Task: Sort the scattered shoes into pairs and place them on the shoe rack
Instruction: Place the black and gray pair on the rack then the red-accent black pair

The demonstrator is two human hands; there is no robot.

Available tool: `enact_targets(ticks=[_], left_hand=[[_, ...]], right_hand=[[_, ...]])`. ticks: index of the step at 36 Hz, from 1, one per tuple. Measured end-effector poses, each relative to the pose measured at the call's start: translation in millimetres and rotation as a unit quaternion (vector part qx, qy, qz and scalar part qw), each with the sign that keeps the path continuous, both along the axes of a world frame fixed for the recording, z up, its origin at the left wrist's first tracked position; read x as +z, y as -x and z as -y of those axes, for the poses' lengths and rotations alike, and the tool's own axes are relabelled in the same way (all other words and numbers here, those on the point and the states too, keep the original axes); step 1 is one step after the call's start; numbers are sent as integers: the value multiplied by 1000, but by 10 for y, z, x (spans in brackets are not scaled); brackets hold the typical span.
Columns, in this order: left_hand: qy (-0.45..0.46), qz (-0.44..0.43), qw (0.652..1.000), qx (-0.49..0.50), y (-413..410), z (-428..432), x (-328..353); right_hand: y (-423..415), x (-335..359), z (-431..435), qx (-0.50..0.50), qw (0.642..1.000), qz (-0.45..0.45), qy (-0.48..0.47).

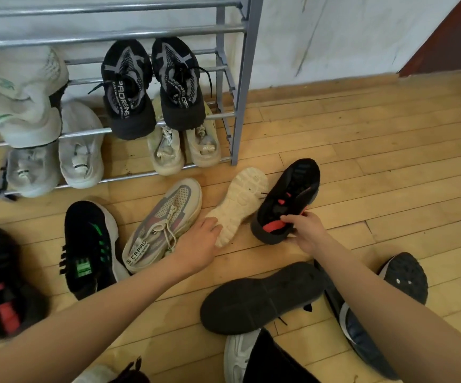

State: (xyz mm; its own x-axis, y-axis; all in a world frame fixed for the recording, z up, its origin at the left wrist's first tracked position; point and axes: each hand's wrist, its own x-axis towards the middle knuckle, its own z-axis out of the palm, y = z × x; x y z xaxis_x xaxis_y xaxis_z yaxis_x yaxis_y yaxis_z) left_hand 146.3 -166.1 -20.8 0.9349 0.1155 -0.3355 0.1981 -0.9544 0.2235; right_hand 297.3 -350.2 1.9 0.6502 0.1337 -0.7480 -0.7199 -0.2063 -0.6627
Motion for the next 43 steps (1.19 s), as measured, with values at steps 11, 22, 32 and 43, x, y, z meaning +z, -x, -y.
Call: enact_targets(ticks=[11, 22, 32, 43], left_hand=[[302, 56, 907, 288, 396, -156, 223], [413, 90, 792, 441, 1150, -642, 274], [88, 167, 837, 513, 1842, -1162, 133], [49, 130, 699, 701, 2655, -1145, -273]], right_hand=[[925, 2, -437, 226, 971, -4, -74], [1290, 76, -1342, 419, 900, 104, -60], [1503, -123, -1773, 464, 872, 156, 12], [1398, -284, -1594, 490, 870, 39, -19]])
